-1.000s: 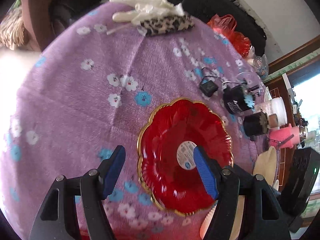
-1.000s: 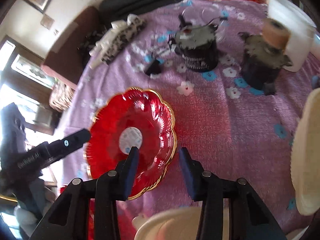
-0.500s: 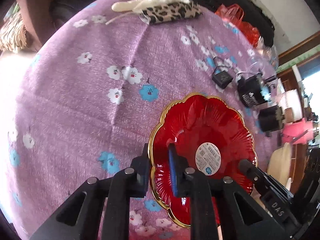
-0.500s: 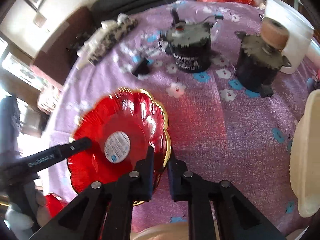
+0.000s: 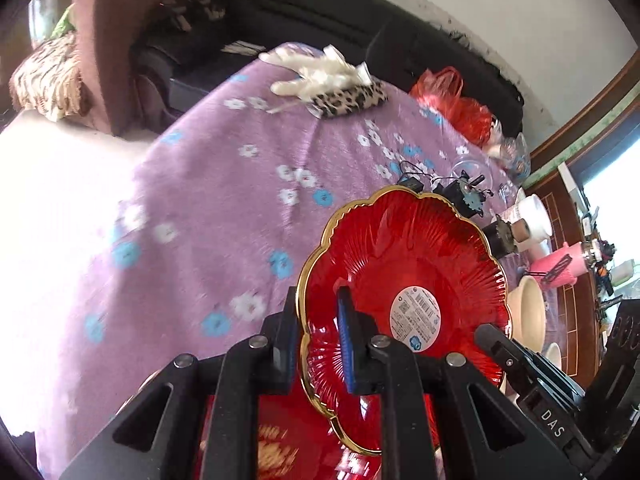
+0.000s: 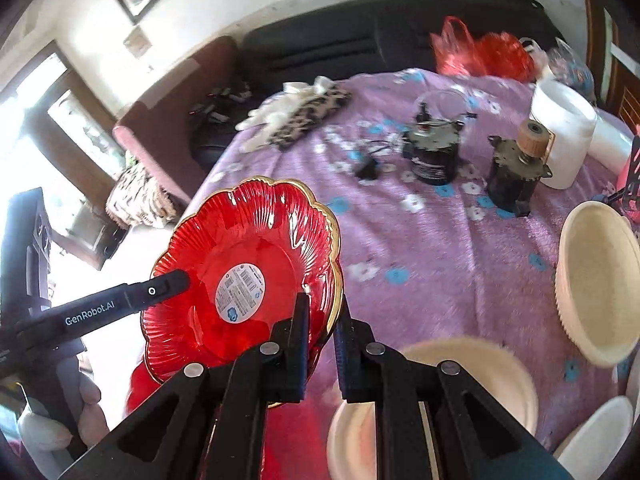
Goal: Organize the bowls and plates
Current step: 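Lower the small red plate onto the larger red plate and open both grippers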
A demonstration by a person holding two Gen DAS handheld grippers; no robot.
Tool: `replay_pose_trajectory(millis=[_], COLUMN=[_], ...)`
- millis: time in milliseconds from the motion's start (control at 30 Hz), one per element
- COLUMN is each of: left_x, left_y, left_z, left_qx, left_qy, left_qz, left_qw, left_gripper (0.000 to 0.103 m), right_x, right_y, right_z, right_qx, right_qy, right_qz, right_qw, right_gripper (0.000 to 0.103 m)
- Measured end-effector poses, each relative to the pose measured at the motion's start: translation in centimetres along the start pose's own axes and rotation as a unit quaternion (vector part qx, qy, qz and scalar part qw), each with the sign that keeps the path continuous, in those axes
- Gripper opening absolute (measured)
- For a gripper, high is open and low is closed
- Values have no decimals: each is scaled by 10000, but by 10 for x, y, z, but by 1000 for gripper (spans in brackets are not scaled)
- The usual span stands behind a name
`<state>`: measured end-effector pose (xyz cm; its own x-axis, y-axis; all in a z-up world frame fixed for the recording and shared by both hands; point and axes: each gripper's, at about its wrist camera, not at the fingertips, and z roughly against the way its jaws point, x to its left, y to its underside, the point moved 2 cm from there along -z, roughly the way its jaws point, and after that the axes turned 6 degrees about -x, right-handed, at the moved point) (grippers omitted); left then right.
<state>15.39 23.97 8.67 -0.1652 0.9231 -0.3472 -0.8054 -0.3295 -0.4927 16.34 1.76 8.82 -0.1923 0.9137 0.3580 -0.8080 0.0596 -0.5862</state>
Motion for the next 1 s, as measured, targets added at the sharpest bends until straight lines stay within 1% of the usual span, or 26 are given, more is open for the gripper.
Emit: replay_pose_trajectory(millis=[67,167,333,500,600,700,900,967,1000], left_x=[15,33,67,89,100,104,105,103,102], left_y=[14,34,69,95,109,117,123,122,122], left_z=[20,37,56,56,50,45,38,39,39], left_qx=[-113,-196,-223,-142,-39,-30,-104,-219,-253], left_qy=[-31,-137,-278,-341,-372,-442,-571,-659,-691], left_qz=[52,126,360,499,599,585,534,404,372], left_qw=[9999,9996,9987,9981,9975,9973,9969,9968,9966], left_gripper=[16,16,16,16,16,16,16,16,19], right_x=[12,34,59,70,70,68,64,65,65], right_y=[10,32,68,99,112,122,133,134,134], right_z=[9,19,16,9,1,-6,-18,-19,-18], right_qx=[-14,23,197,421,548,646,785,721,703], right_qy=[-77,-215,-318,-369,-346,-320,-351,-331,-323], right_qz=[104,301,555,631,590,554,418,455,482], right_qw=[9999,9993,9978,9964,9962,9959,9954,9958,9958], right_gripper=[13,13,13,13,13,13,14,14,14])
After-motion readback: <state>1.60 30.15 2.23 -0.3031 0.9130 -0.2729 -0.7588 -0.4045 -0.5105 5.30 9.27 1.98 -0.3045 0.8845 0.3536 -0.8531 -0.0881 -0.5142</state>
